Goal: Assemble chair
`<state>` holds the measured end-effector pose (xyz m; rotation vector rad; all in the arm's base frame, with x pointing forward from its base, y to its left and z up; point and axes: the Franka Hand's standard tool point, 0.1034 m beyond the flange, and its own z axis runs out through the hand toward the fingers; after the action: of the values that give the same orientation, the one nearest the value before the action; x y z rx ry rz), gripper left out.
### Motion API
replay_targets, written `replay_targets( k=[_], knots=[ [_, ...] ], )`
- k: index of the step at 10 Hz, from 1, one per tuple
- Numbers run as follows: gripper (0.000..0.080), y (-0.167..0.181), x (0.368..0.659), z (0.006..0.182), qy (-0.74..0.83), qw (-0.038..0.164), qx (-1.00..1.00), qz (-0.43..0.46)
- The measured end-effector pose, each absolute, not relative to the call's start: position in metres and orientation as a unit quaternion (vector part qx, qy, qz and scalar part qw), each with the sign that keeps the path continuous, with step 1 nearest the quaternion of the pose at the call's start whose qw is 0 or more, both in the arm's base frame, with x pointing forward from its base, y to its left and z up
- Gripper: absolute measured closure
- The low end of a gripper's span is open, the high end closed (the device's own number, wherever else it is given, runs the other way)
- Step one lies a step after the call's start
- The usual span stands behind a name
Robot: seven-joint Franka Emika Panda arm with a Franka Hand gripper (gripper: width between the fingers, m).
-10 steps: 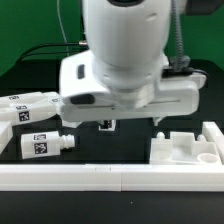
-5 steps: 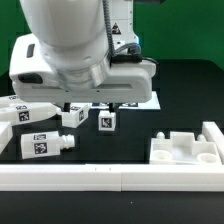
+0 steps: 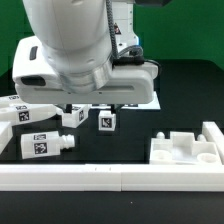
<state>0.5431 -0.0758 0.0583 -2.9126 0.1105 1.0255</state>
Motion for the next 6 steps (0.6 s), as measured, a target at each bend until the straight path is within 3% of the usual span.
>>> replay_targets(
  k=[4, 6],
  knots=[
    [0.0150, -0.114, 0.504, 0.054, 0.069, 0.045, -0.914, 0.398],
    [0.0150, -0.117, 0.502, 0.050, 0.072, 0.047, -0.908, 0.410]
  ],
)
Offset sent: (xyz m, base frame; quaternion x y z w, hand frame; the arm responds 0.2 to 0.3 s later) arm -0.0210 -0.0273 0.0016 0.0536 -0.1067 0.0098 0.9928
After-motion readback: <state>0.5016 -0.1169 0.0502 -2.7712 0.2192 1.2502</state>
